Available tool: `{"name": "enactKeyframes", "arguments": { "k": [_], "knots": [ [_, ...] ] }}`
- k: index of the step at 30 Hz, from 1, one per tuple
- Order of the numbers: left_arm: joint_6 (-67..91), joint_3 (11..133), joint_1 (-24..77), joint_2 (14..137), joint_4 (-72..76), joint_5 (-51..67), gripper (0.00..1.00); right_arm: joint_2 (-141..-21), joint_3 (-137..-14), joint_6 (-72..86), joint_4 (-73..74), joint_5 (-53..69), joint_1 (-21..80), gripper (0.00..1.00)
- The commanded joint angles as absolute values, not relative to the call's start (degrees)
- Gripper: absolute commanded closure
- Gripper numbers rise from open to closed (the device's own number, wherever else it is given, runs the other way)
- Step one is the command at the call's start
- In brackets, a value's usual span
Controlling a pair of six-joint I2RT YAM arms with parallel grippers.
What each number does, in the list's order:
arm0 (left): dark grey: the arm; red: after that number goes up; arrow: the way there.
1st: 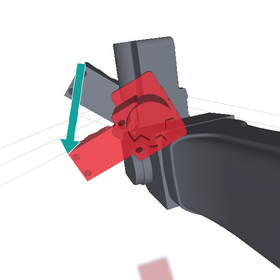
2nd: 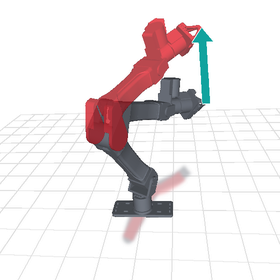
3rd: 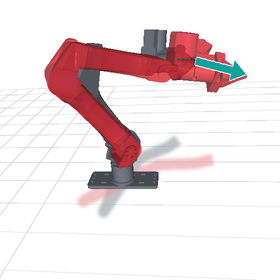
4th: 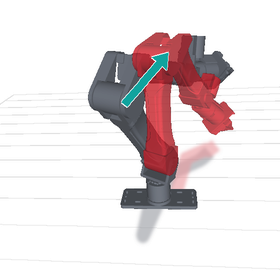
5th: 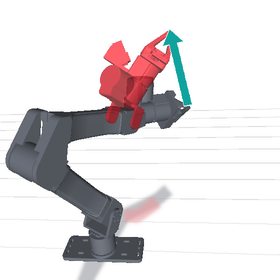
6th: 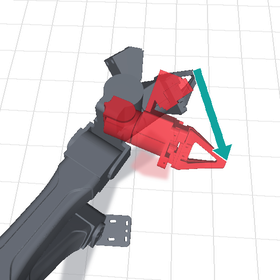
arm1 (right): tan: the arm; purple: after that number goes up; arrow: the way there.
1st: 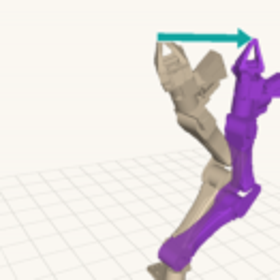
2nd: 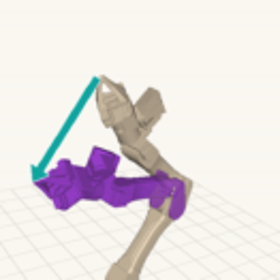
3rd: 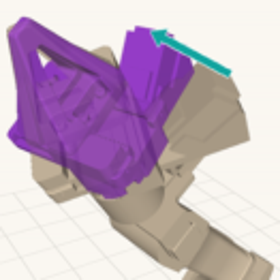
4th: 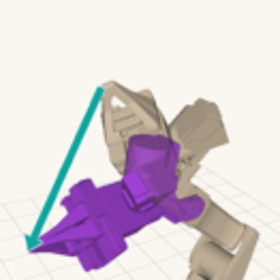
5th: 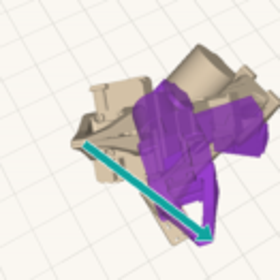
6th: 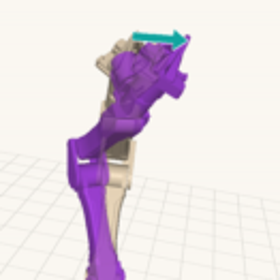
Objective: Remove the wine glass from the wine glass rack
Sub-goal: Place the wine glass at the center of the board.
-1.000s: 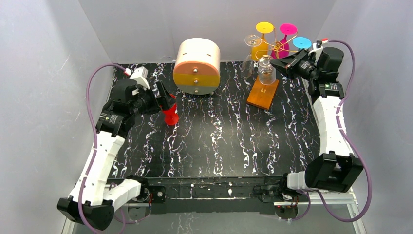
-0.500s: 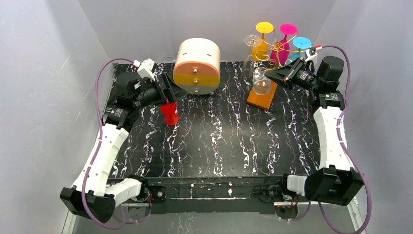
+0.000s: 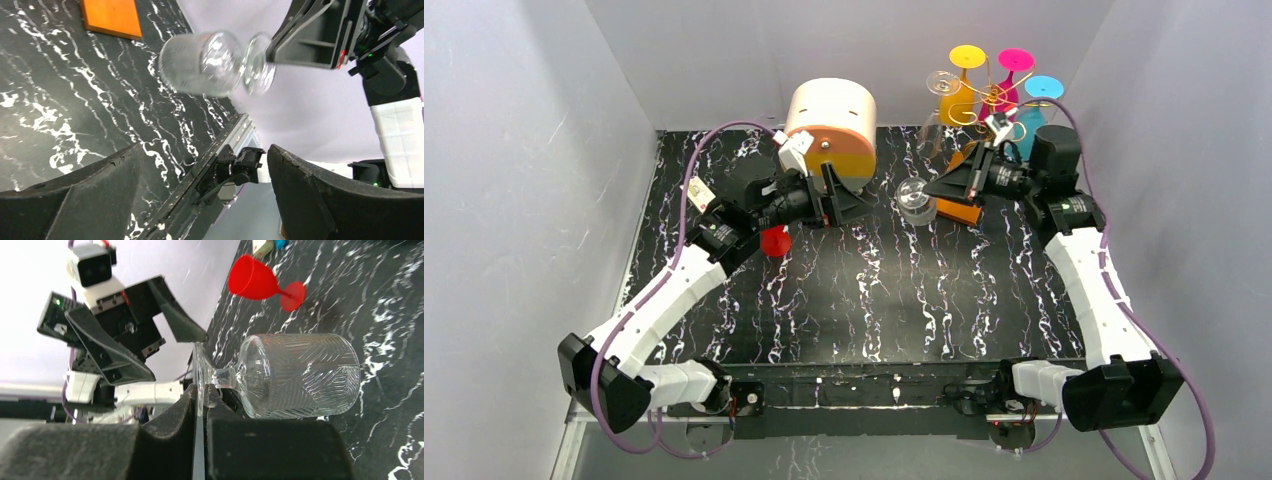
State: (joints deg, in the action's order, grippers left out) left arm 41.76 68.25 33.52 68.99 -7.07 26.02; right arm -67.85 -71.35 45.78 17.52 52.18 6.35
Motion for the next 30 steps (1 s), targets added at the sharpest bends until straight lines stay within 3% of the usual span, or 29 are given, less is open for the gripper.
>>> {"name": "enactKeyframes", "arguments": {
  "k": [1, 11, 18, 23, 30],
  "knots": [
    [45.47, 67.39, 36.55, 69.18, 1.81, 25.19, 0.10, -66.20, -71.19, 42.19, 15.02, 52.78, 11.49, 0.99],
    [44.60, 66.53, 37.76, 69.77, 4.38, 30.59, 0.24, -67.76, -69.96, 41.93, 9.38, 53.04, 18.89, 0.99],
    [47.13, 64.40, 37.79, 70.19, 7.49, 31.02, 0.58, -67.46, -68.38, 42.63, 5.82, 53.97, 20.46, 0.99],
    [50.94, 62.15, 37.88, 71.19, 14.73, 34.44, 0.63, -67.15, -67.76, 42.63, 5.04, 53.48, 21.07, 0.99],
    [50.96, 61.17, 38.31, 71.11, 15.99, 35.72, 0.88, -67.09, -65.42, 43.88, 2.29, 54.52, 21.70, 0.99]
  ]
}}
